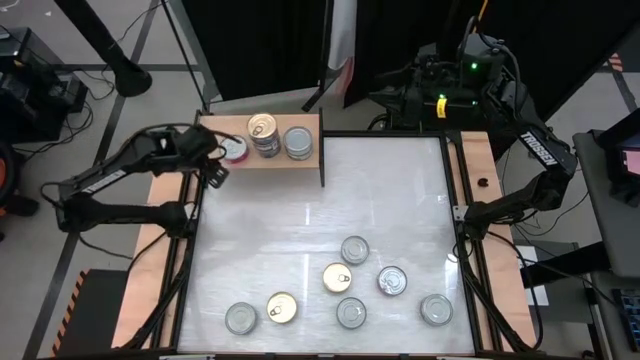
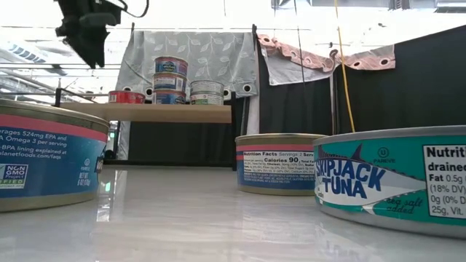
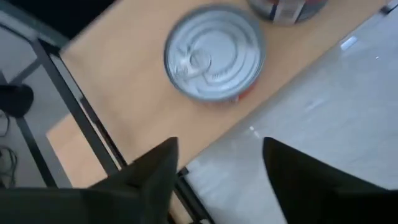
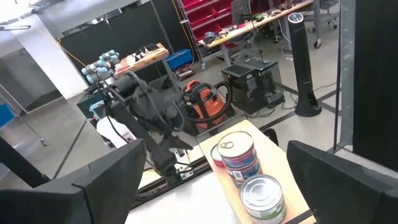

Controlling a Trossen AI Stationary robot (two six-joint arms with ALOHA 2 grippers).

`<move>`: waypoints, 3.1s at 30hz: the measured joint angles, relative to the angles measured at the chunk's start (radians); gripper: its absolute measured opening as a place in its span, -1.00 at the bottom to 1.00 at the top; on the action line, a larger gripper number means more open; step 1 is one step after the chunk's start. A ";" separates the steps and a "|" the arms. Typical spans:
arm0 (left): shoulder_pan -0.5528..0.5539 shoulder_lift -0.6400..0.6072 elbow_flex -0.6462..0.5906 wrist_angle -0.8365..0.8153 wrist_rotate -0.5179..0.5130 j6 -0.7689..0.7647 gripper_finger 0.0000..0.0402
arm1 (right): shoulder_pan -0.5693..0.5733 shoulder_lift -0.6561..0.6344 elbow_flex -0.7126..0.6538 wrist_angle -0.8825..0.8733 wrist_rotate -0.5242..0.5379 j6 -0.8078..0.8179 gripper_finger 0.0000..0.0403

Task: Stack canned seafood by type on shelf
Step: Put the red tuna can on the the shelf, then adjust the stacked tuna cans on the shelf

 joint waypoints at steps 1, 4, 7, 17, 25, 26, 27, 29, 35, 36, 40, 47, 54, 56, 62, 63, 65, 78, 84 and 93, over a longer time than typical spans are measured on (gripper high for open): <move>0.000 -0.007 -0.028 0.010 0.002 -0.008 0.02 | 0.000 0.000 0.000 0.001 0.000 -0.006 0.89; -0.001 -0.018 -0.108 0.069 -0.020 -0.039 -0.26 | 0.000 0.000 0.000 0.007 0.000 -0.019 0.89; 0.000 -0.020 -0.163 0.157 -0.073 -0.057 -0.51 | 0.000 0.000 0.000 0.007 0.000 -0.028 0.89; 0.000 -0.013 -0.238 0.260 -0.099 -0.085 -0.88 | 0.000 0.000 0.000 0.006 0.000 -0.028 0.89; 0.000 0.019 -0.237 0.344 -0.116 -0.084 -0.89 | -0.001 0.000 0.000 0.005 0.000 -0.062 0.89; 0.002 0.029 -0.237 0.355 -0.119 -0.083 -0.89 | -0.001 0.000 0.000 0.005 0.000 -0.065 0.89; 0.004 0.039 -0.237 0.363 -0.122 -0.081 -0.89 | -0.001 0.000 0.000 0.005 0.000 -0.066 0.89; 0.007 0.054 -0.235 0.367 -0.122 -0.082 -0.89 | -0.001 0.000 0.000 0.005 0.000 -0.066 0.89; 0.007 0.063 -0.208 0.352 -0.123 -0.079 -0.89 | 0.000 0.000 0.000 0.004 -0.001 -0.058 0.89; 0.007 0.063 -0.189 0.330 -0.121 -0.085 -0.89 | 0.000 0.000 0.000 0.003 -0.003 -0.054 0.89; 0.003 0.061 -0.096 0.284 -0.007 -0.135 -0.89 | 0.000 0.000 0.000 -0.029 -0.003 -0.048 0.89; -0.099 0.070 -0.123 0.494 0.172 -0.157 -0.89 | 0.000 0.021 -0.002 -0.083 -0.003 -0.091 0.89; -0.265 0.155 -0.175 0.561 -0.155 -0.281 -0.98 | 0.000 0.021 -0.002 -0.070 -0.001 -0.110 0.89; -0.291 0.184 -0.181 0.572 -0.203 -0.310 -0.98 | 0.000 0.021 -0.002 -0.071 0.000 -0.111 0.89; -0.310 0.279 -0.194 0.608 -0.319 -0.319 -0.96 | 0.000 0.021 -0.002 -0.071 0.000 -0.119 0.89; -0.308 0.291 -0.194 0.620 -0.333 -0.317 -0.95 | 0.000 0.021 -0.002 -0.071 0.000 -0.119 0.89; -0.301 0.312 -0.194 0.650 -0.353 -0.312 -0.95 | 0.000 0.021 -0.002 -0.071 -0.001 -0.119 0.89; -0.280 0.369 -0.194 0.771 -0.390 -0.218 -0.95 | 0.000 0.013 0.000 -0.095 -0.003 -0.115 0.89; -0.258 0.369 -0.194 0.780 -0.399 -0.181 -0.95 | 0.000 0.013 0.000 -0.094 -0.003 -0.119 0.89; -0.249 0.369 -0.194 0.855 -0.235 -0.181 -0.95 | 0.000 0.013 0.000 -0.093 -0.003 -0.137 0.89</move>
